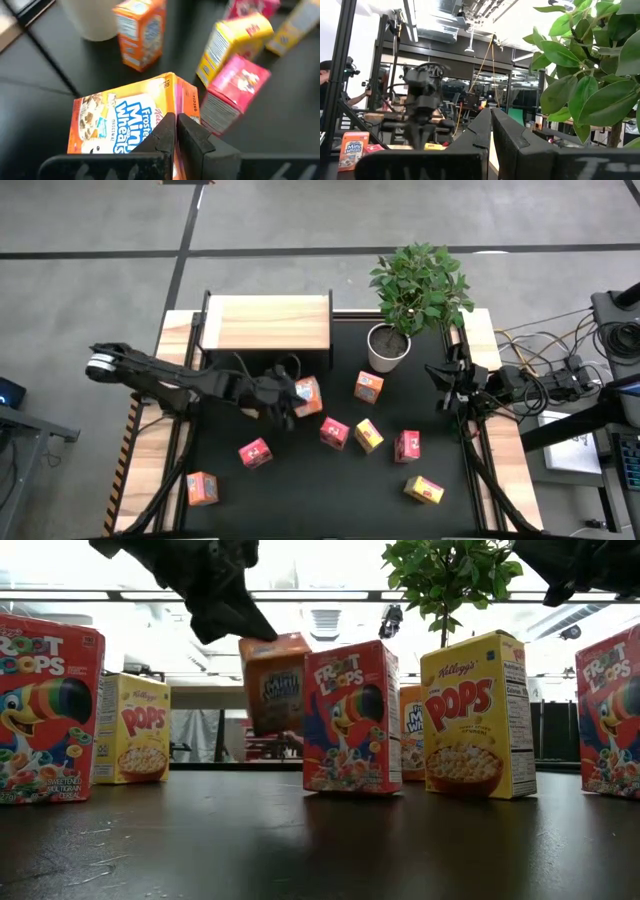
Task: Stack cereal on shelf
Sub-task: Put the top center orange cereal box on the shelf
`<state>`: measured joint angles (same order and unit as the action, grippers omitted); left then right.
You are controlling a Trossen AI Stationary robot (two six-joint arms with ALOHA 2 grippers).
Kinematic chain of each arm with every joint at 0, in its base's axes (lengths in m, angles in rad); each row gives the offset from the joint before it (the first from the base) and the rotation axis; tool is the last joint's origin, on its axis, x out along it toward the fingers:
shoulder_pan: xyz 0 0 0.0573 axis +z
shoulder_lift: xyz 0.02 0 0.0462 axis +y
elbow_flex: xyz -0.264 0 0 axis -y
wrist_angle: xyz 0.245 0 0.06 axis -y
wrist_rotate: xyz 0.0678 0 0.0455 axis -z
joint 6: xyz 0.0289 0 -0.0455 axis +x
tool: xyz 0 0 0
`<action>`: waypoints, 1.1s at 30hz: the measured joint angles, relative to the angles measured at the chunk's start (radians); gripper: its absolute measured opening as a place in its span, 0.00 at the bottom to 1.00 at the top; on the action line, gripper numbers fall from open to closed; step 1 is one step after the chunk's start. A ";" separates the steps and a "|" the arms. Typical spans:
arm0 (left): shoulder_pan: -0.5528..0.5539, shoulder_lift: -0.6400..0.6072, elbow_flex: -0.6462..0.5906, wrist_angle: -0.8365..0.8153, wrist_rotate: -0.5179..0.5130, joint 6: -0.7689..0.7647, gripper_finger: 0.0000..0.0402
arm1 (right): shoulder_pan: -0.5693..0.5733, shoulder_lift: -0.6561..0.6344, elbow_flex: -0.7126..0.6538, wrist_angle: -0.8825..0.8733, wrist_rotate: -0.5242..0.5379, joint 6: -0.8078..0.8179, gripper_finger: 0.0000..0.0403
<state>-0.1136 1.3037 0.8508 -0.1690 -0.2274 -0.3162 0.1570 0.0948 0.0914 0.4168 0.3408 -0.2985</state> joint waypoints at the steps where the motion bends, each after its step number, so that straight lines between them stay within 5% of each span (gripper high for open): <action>1: 0.021 -0.015 -0.001 0.004 0.021 -0.019 0.00 | 0.000 0.000 0.000 0.000 0.000 0.000 0.02; 11: 0.241 -0.219 0.032 0.005 0.276 -0.058 0.00 | 0.000 0.000 0.000 0.000 0.000 0.003 0.02; 15: 0.372 -0.278 0.110 -0.117 0.307 -0.056 0.00 | 0.000 0.000 0.000 0.000 0.000 0.004 0.02; 24: 0.730 -0.264 0.234 -0.202 0.594 -0.094 0.00 | 0.000 0.000 0.000 0.005 0.000 0.004 0.02; 33: 0.894 -0.204 0.220 -0.209 0.690 -0.182 0.00 | 0.000 0.000 0.000 0.006 0.000 0.005 0.02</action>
<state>0.7799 1.0996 1.0710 -0.3778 0.4625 -0.4987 0.1568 0.0944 0.0914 0.4223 0.3408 -0.2936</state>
